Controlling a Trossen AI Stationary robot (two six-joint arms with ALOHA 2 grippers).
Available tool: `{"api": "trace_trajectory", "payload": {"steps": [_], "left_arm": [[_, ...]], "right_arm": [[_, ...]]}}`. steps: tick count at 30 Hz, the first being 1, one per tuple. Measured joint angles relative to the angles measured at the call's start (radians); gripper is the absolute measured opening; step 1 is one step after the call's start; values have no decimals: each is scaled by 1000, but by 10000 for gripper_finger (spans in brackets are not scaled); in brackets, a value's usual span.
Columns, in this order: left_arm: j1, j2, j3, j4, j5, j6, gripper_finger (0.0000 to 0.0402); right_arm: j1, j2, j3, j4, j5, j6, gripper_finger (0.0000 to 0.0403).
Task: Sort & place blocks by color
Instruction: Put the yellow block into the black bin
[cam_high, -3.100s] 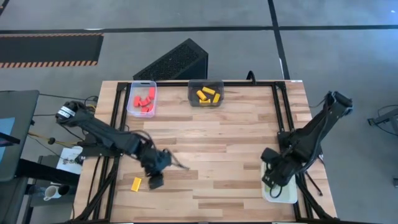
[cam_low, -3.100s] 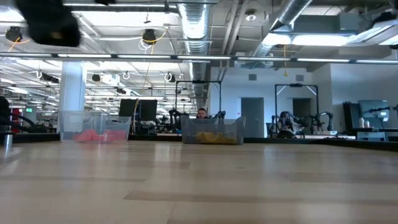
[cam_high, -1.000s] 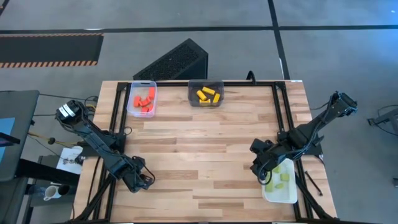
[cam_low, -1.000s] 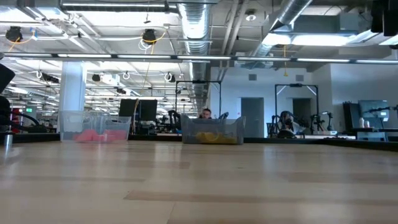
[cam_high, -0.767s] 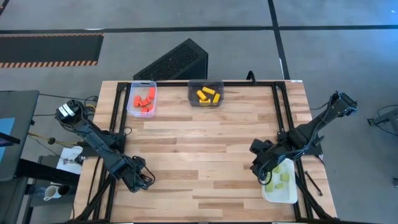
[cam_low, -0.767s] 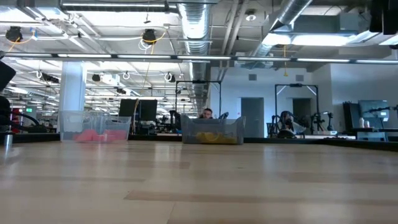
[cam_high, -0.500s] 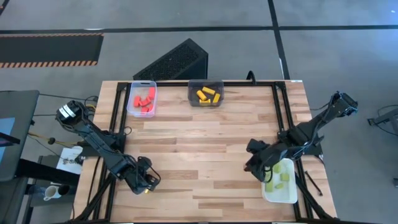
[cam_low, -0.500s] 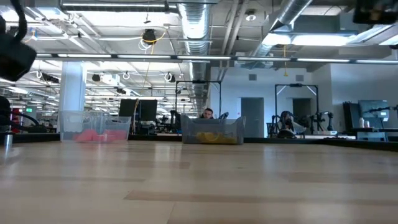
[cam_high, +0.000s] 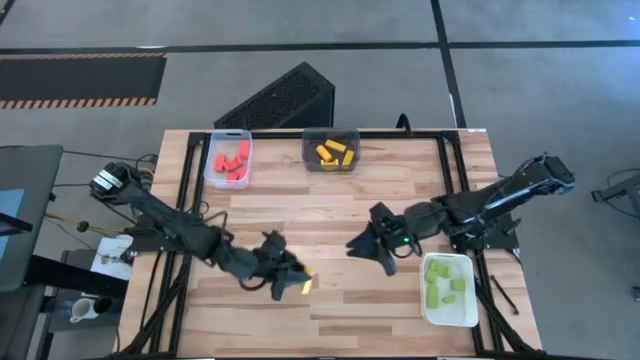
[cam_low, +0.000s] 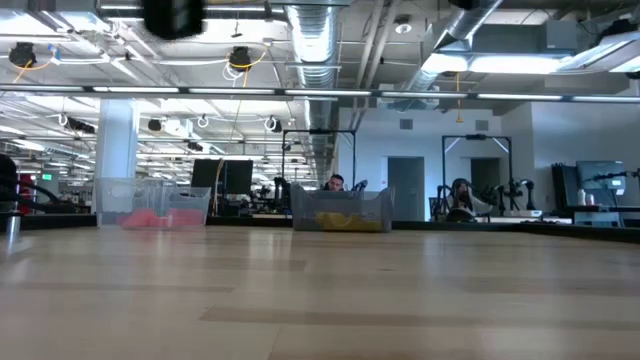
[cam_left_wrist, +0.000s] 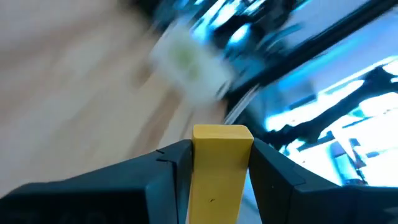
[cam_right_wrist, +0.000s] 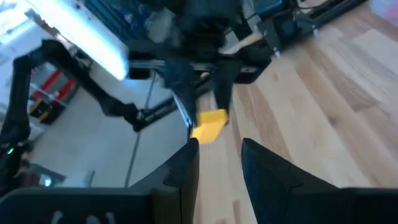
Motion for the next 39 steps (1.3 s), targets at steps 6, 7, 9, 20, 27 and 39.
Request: {"api": "trace_trajectory", "payload": {"steps": [6, 7, 9, 20, 27, 39], "left_arm": [[74, -1, 145, 197, -2, 411, 110], [83, -1, 171, 200, -2, 470, 110], [99, -2, 219, 189, -2, 566, 110], [148, -2, 265, 112, 2, 579, 107], [148, -2, 265, 88, 1, 573, 107], [148, -2, 265, 54, -53, 535, 107]], "right_arm": [[-19, 90, 0, 161, -30, -24, 169], [-19, 105, 0, 192, -31, -37, 180], [-14, 124, 0, 257, -33, -57, 206], [5, 160, 0, 450, -17, -212, 313], [-20, 161, 0, 445, 7, -217, 315], [-34, 161, 0, 467, 5, -297, 290]]}}
